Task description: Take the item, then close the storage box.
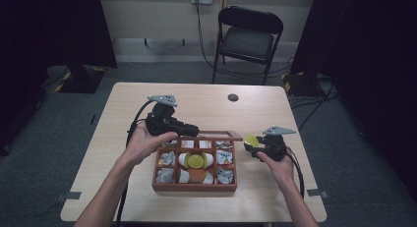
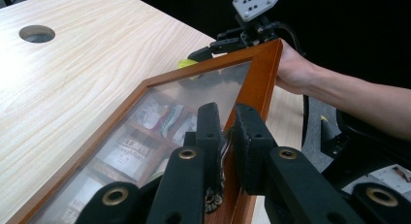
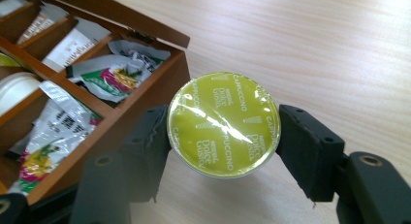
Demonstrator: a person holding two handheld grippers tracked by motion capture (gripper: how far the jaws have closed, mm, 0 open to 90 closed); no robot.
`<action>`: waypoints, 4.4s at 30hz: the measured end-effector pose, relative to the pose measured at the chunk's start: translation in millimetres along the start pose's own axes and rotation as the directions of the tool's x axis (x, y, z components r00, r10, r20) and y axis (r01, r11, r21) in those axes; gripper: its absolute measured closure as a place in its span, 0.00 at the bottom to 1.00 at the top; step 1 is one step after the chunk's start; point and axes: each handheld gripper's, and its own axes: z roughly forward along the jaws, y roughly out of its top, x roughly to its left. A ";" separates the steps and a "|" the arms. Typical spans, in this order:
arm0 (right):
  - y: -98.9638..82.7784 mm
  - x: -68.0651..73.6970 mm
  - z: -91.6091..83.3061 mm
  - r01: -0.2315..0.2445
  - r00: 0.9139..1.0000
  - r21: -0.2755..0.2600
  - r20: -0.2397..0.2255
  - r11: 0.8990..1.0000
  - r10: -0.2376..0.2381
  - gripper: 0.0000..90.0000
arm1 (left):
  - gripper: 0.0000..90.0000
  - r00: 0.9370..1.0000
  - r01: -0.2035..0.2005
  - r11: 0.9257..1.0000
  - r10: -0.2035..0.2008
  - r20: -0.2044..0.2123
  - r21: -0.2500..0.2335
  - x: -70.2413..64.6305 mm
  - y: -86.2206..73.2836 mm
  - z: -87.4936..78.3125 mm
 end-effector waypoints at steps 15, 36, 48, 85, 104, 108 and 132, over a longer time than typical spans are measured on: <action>-11.0 -6.7 19.4 0.010 0.999 0.069 0.030 0.998 -0.012 0.41 | 0.91 1.000 0.003 1.000 -0.003 -0.005 -0.003 -0.6 -0.1 0.1; -10.0 -8.9 14.5 -0.038 0.999 0.017 0.011 0.999 0.038 0.25 | 0.91 1.000 0.018 1.000 -0.018 0.002 -0.005 0.0 -1.2 0.2; -17.4 -2.7 -16.4 -0.014 0.998 0.043 0.054 0.999 0.012 0.19 | 0.91 1.000 0.012 1.000 -0.012 0.009 0.009 -0.4 -1.3 0.5; -76.6 -10.5 -25.6 -0.049 0.982 0.083 0.188 0.995 0.033 0.14 | 0.91 1.000 -0.011 0.998 0.011 0.005 0.058 -7.1 -3.9 3.8; -76.3 -10.8 -25.2 -0.048 0.982 0.082 0.187 0.995 0.032 0.14 | 0.91 1.000 -0.023 0.990 0.021 0.019 0.138 -15.6 -15.7 12.3; -76.2 -11.0 -25.1 -0.048 0.982 0.082 0.186 0.995 0.032 0.14 | 0.91 0.999 -0.032 0.988 0.030 0.018 0.150 -17.6 -17.1 14.1; -76.1 -11.3 -24.9 -0.048 0.982 0.082 0.186 0.996 0.032 0.14 | 0.91 0.998 -0.064 0.975 0.060 0.023 0.211 -27.3 -43.7 30.2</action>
